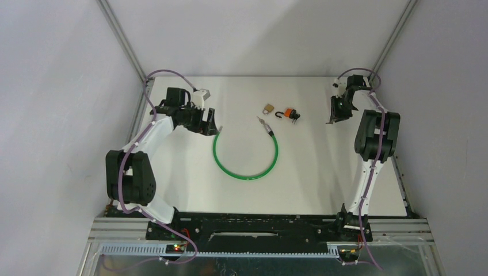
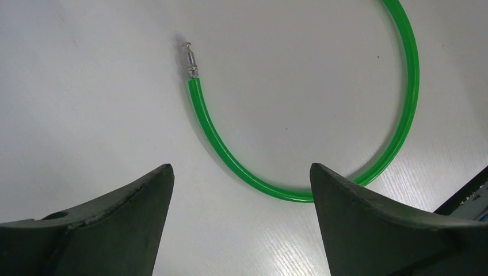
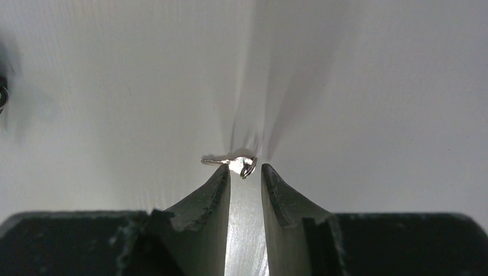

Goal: Unlock with the key

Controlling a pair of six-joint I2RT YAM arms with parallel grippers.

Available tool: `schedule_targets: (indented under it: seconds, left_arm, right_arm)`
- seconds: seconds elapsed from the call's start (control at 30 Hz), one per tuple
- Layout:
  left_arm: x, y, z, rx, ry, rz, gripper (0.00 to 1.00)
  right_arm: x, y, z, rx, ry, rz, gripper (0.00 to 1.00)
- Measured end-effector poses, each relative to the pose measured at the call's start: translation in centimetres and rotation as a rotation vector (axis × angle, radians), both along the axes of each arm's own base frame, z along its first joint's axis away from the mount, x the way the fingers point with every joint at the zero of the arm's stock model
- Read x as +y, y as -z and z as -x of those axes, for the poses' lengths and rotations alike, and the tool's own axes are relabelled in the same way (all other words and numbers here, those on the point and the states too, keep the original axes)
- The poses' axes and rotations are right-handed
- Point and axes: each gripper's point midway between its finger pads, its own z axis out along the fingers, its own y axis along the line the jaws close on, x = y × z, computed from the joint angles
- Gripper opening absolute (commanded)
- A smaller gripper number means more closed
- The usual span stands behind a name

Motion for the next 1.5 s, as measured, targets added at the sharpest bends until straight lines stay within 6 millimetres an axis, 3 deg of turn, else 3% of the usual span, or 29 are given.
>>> schedule_targets:
  seconds: [0.3, 0.73, 1.03, 1.27, 1.4, 1.5]
  left_arm:
    - [-0.1, 0.0, 0.0, 0.000, 0.003, 0.004, 0.90]
    - [-0.3, -0.1, 0.1, 0.002, 0.010, 0.014, 0.89]
    - [-0.3, -0.1, 0.2, 0.003, 0.013, 0.018, 0.89]
    - [-0.4, -0.2, 0.0, 0.000, 0.007, 0.022, 0.83]
    - [-0.7, -0.5, -0.1, -0.007, 0.016, 0.039, 0.82]
    - [-1.5, -0.9, 0.3, -0.005, 0.047, 0.076, 0.80]
  right_arm:
    - [0.0, -0.3, -0.9, -0.007, 0.000, 0.003, 0.20]
    - [-0.3, 0.6, -0.4, 0.033, 0.016, 0.020, 0.20]
    - [-0.4, 0.6, -0.5, 0.035, 0.019, 0.026, 0.01]
    - [0.2, 0.4, -0.6, 0.020, 0.003, -0.019, 0.00]
    - [2.0, -1.0, 1.5, -0.008, -0.043, -0.099, 0.00]
    - [3.8, -4.1, 3.5, -0.073, -0.089, -0.164, 0.00]
